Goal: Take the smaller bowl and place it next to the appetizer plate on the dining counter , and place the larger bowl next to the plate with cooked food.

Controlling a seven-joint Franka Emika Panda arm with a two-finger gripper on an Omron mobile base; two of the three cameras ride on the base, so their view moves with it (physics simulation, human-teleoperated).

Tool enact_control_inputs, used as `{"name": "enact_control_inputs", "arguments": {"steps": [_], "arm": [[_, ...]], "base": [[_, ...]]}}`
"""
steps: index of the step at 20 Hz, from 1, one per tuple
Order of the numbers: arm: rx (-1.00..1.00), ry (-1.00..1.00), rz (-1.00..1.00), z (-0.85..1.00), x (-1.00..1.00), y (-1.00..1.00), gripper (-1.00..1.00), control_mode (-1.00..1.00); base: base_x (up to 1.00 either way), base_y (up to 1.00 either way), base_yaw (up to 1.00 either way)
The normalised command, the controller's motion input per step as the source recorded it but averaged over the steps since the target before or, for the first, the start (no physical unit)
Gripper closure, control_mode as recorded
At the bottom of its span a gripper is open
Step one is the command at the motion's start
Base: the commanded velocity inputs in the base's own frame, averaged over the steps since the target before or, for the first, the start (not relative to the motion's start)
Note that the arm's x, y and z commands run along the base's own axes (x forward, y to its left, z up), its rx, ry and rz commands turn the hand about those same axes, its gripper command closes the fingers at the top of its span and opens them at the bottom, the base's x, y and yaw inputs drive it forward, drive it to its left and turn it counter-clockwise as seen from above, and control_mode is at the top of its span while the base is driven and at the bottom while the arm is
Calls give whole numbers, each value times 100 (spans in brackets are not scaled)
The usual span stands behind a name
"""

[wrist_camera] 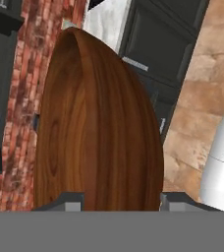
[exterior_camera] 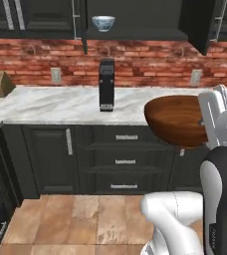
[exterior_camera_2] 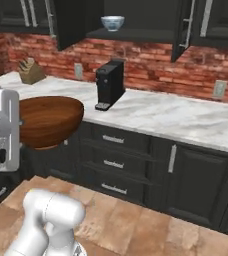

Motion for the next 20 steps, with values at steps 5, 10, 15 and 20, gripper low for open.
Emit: {"name": "enact_control_inputs", "arguments": {"steps": [5,10,15,20], "arm": [[0,0,0,0,0,0,100,100],[0,0,0,0,0,0,100,100],[0,0,0,0,0,0,100,100],[0,0,0,0,0,0,100,100]], "base": [[-14,32,76],[-15,19,88],[-4,25,92],[0,2,98]]}}
